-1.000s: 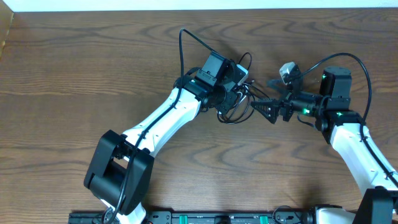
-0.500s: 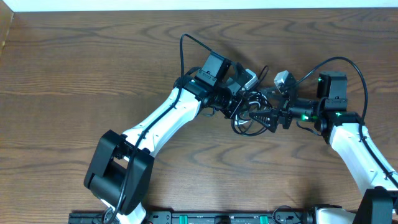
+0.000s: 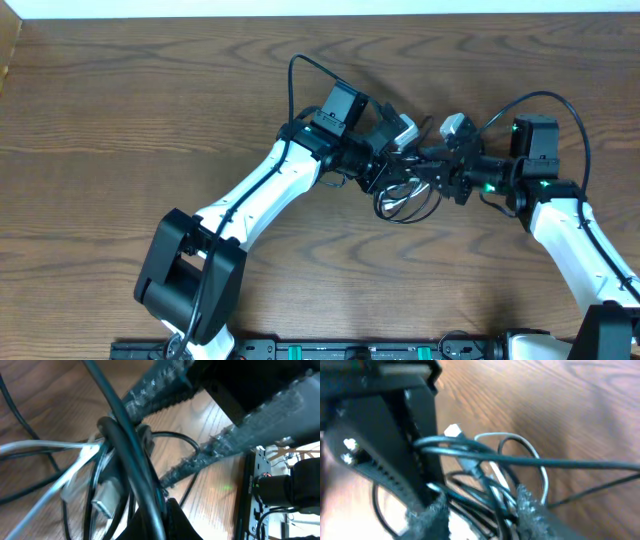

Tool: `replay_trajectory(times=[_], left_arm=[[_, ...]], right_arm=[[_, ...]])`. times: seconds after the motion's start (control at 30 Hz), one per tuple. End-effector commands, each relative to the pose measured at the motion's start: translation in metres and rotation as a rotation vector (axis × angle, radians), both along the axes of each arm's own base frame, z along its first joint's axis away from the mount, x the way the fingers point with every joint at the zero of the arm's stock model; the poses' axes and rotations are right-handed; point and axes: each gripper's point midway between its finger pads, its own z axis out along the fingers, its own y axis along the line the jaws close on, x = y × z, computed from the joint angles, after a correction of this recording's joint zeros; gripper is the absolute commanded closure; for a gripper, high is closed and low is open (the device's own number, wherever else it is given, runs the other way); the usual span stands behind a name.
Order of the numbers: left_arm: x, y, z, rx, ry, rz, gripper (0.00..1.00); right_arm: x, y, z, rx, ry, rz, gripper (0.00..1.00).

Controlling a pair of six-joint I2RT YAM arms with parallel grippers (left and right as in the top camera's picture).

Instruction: Untangle cables

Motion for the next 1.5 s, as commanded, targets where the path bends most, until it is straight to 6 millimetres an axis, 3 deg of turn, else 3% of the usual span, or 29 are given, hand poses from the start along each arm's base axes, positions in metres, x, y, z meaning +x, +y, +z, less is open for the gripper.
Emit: replay_trajectory(times=[0.0,0.23,0.43,0.67,0.8,0.87,0.97,1.2,1.47], left_arm=[[-0.011,-0.007,0.021,-0.074,-0.022,-0.063,0.92],[-0.012,-0.007,0.022,-0.077,-0.020,-0.064,0.92],[-0.018,-0.009,0.028,-0.116,0.005,-0.094,0.92],[-0.022,-0.011,0.030,-0.130,0.014,-0.107,0.92],[-0.021,-0.011,0.030,-0.131,0.014,-0.107,0.92],[-0.021,-0.011,0.030,-0.131,0.013,-0.107,0.92],[-0.020,-0.011,0.030,-0.130,0.009,-0.105,0.92],[0.011,0.004,0.004,0.052,-0.103,0.036,0.92],[0.062,0.048,-0.023,0.333,-0.274,0.265,0.92]], right_arm=[[0.000,0.000,0.002,-0.022,-0.033,0.009,0.73],[0.003,0.000,0.004,-0.022,-0.051,0.008,0.83],[0.005,0.000,0.004,-0.028,-0.058,0.002,0.75],[0.007,-0.003,0.002,-0.044,-0.062,-0.012,0.76],[0.007,-0.003,0.002,-0.043,-0.062,-0.012,0.87],[0.006,-0.002,0.003,-0.039,-0.061,-0.008,0.99],[0.004,0.001,0.006,-0.014,-0.062,0.014,0.99],[0.004,-0.002,0.008,0.021,-0.008,-0.019,0.99],[-0.003,-0.015,0.015,0.110,0.050,-0.026,0.99]])
